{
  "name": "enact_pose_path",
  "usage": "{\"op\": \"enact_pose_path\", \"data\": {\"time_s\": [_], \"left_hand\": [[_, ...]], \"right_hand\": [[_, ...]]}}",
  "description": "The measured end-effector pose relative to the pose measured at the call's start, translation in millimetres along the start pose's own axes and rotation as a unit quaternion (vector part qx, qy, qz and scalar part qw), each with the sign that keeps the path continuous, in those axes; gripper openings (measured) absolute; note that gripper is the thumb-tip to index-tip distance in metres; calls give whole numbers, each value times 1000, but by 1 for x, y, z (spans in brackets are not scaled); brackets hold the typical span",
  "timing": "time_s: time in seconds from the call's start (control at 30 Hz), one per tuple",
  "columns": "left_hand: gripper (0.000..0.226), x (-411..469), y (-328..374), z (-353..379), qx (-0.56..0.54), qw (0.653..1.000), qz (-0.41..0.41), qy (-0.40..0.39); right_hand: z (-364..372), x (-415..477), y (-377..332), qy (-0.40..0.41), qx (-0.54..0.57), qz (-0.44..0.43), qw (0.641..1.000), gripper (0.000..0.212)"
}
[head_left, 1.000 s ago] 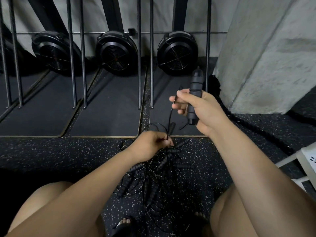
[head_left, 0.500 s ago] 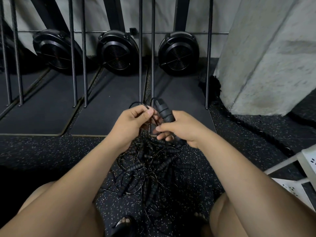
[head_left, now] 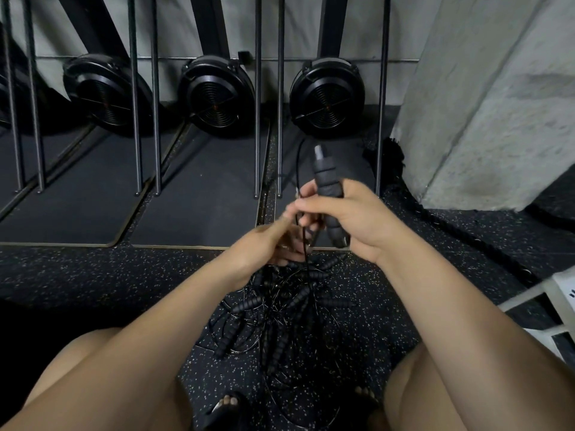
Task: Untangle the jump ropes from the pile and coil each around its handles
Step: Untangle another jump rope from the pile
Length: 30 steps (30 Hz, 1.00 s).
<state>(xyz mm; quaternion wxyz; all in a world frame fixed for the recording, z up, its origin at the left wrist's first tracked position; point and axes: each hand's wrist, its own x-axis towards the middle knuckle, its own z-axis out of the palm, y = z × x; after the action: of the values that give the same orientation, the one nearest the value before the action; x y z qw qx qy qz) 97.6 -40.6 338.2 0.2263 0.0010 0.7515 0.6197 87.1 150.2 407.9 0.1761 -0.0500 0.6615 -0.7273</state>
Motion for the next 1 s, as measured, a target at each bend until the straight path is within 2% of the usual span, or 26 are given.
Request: {"op": "enact_pose_path", "data": {"time_s": [0.07, 0.13, 0.3, 0.47, 0.6, 0.73, 0.9, 1.0], "left_hand": [[42, -1, -6, 8, 42, 997, 4, -69], [31, -3, -11, 16, 103, 989, 27, -98], [11, 5, -27, 24, 198, 973, 102, -59], [16, 9, -27, 21, 234, 965, 118, -14], [18, 6, -17, 15, 220, 962, 159, 18], [21, 5, -8, 1, 162, 968, 179, 67], [22, -5, 6, -11, 8, 979, 182, 96], [24, -8, 9, -16, -43, 976, 188, 99]], "right_hand": [[-7, 1, -6, 18, 56, -30, 998, 23], [-14, 2, -10, 49, 91, -54, 993, 19], [-24, 8, -10, 102, 155, -70, 980, 17], [-30, 13, -5, 112, 142, -49, 982, 25], [-32, 16, 6, 131, -8, 20, 991, 33], [-21, 17, 23, 85, -134, 64, 985, 28], [-3, 12, 28, 3, -185, 83, 979, 22], [5, 14, 33, -10, -193, 81, 978, 22]]}}
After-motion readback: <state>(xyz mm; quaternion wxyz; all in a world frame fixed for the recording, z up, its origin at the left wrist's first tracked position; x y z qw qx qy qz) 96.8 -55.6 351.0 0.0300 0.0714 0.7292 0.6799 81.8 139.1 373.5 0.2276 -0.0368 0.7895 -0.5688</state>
